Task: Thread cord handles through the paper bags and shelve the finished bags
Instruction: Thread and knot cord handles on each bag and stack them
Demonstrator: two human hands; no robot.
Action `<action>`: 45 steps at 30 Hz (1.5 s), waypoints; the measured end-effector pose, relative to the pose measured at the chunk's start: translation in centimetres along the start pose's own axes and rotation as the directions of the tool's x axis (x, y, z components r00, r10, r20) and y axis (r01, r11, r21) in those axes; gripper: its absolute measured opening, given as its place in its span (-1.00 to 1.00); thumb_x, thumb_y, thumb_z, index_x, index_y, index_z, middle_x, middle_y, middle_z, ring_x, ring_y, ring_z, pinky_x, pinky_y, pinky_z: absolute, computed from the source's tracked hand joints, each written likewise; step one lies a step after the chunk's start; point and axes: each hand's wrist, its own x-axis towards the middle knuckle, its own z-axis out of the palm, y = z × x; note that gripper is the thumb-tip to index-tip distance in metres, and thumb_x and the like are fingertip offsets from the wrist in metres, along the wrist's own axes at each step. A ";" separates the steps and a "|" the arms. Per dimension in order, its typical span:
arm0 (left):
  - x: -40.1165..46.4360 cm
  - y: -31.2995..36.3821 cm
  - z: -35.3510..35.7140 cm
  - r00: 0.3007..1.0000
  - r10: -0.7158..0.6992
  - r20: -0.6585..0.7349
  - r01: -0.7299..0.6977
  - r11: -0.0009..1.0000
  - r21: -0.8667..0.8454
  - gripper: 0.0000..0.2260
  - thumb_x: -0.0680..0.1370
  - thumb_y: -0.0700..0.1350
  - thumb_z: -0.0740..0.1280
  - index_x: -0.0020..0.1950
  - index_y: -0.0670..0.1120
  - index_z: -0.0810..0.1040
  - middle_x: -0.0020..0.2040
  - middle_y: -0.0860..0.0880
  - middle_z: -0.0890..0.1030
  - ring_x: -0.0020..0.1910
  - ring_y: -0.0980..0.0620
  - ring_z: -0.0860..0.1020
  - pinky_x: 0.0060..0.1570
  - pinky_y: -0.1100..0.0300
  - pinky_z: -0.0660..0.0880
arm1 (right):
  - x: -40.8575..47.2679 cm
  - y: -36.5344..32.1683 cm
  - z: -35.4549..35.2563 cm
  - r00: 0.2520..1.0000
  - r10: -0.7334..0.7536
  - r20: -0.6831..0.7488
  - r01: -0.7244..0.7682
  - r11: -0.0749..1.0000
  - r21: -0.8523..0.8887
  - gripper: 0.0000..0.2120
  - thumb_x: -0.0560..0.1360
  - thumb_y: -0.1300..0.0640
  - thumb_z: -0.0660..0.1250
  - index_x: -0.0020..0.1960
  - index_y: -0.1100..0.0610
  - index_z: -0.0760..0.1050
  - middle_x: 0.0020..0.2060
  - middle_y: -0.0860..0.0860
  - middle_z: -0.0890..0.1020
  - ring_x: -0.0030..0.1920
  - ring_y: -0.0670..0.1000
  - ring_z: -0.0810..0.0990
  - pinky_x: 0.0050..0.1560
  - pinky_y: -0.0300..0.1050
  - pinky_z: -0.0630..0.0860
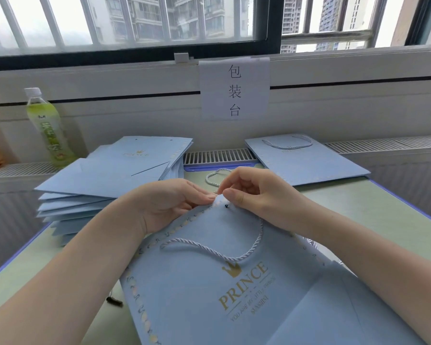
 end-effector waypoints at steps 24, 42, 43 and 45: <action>-0.1 -0.3 1.1 0.989 0.063 -0.131 -0.043 0.988 0.147 -0.87 0.54 -0.19 0.33 -0.09 -0.21 0.65 -0.22 -0.18 0.62 -0.41 -0.02 0.56 -0.35 0.21 0.52 | -0.1 -1.2 -0.6 0.984 0.163 -0.069 -0.129 0.926 0.355 -0.86 0.57 0.28 0.22 -0.07 0.17 0.56 -0.45 -0.05 0.49 -0.44 -0.11 0.42 -0.41 -0.32 0.38; 1.4 -1.1 1.6 0.751 0.611 -0.248 -0.159 0.533 0.831 -0.86 0.56 -0.04 0.32 -0.18 -0.01 0.58 -0.26 0.07 0.56 -0.27 0.15 0.48 -0.22 0.23 0.36 | 1.0 -0.2 -5.8 0.716 0.457 -0.527 0.178 0.611 0.771 -0.77 0.61 0.32 0.09 -0.03 0.19 0.52 -0.42 -0.04 0.36 -0.51 -0.15 0.29 -0.55 -0.36 0.22; 1.5 -1.1 1.6 0.743 0.617 -0.261 -0.154 0.536 0.830 -0.84 0.56 -0.04 0.31 -0.22 0.01 0.55 -0.30 0.09 0.54 -0.29 0.16 0.46 -0.25 0.22 0.34 | 0.9 -0.2 -5.5 0.755 0.429 -0.496 0.111 0.662 0.741 -0.76 0.62 0.30 0.10 -0.02 0.18 0.53 -0.42 -0.03 0.38 -0.50 -0.15 0.30 -0.53 -0.36 0.24; 1.4 -1.2 1.6 0.718 0.636 -0.281 -0.131 0.521 0.844 -0.78 0.57 0.01 0.27 -0.25 0.02 0.53 -0.36 0.10 0.49 -0.33 0.13 0.43 -0.28 0.19 0.32 | 0.8 -0.2 -4.9 0.845 0.356 -0.399 -0.033 0.779 0.626 -0.77 0.63 0.27 0.09 0.02 0.16 0.52 -0.42 -0.03 0.46 -0.47 -0.13 0.36 -0.44 -0.33 0.31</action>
